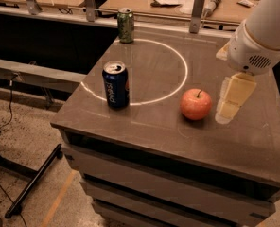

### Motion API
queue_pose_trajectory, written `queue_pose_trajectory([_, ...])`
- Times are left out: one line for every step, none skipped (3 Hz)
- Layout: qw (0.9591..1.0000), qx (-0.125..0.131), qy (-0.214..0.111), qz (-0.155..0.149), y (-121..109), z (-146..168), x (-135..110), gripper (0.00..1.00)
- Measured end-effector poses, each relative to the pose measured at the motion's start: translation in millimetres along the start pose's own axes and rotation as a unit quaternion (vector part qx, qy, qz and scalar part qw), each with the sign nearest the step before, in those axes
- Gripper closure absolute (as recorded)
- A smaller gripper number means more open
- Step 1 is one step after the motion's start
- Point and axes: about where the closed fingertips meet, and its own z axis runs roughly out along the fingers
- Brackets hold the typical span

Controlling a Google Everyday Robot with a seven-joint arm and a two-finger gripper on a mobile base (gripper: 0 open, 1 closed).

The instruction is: Move apple near pepsi can

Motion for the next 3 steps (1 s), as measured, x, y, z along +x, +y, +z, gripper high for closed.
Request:
queue_pose_trajectory([0.9997,-0.018,-0.01,0.013,-7.4,24.6,1.1,0.0])
queue_pose_trajectory([0.9981,-0.043,-0.026,0.034,-7.9,46.6,4.0,0.0])
queue_pose_trajectory([0.9947,-0.067,-0.064,0.046,-1.4,55.8,-4.4,0.0])
